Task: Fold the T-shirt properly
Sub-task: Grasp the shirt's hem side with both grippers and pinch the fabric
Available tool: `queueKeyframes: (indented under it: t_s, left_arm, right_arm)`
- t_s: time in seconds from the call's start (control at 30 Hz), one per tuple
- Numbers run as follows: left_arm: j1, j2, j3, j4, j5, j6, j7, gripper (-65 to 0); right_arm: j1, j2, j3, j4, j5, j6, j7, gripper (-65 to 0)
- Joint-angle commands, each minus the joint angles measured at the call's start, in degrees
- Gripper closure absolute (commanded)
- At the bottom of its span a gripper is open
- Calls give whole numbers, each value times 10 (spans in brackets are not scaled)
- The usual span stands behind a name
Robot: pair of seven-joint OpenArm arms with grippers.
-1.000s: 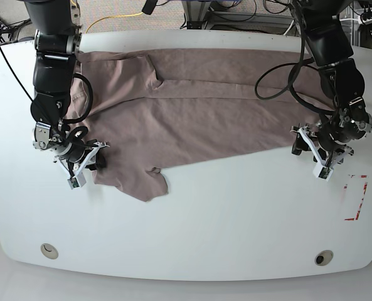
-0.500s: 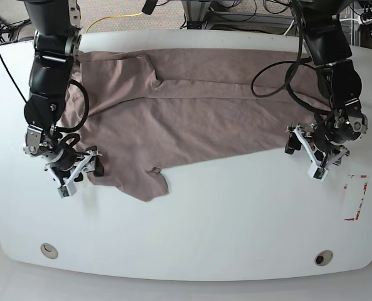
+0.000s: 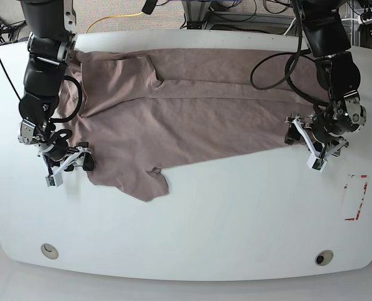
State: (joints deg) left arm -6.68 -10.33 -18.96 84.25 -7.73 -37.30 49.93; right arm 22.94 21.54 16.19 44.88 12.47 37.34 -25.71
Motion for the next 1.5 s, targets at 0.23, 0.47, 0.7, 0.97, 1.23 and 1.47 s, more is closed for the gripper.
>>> queueKeyframes:
  t_s: [0.23,0.47,0.7,0.97,1.23,1.47]
  left_arm:
    - [-16,-7,-1,10,-8,5,-12,-458]
    - [-18,-8,-1,8,-5,8,-12,-465]
    - [-46,-11,1,-57,-5,35,-13,-465]
    - [-50,-19,2,-88,-4,36,-71,-450]
    - [-51,-37,2,-97,-4,38,-87,-187]
    - [-59,-40,-1,-147,-4,38,-86,-286]
  right_arm:
    - [10,-29,-14,30,-4,21,-39,-379]
    - [11,-29,-17,30,-4,21,-39,-135]
    - [11,-28,-17,31,-4,21,-39,-97]
    - [11,-27,-17,31,-4,21,-39,-95]
    - [11,-26,-15,31,-4,23,-40,-95]
    - [10,-26,-14,31,-4,23,-40,-95]
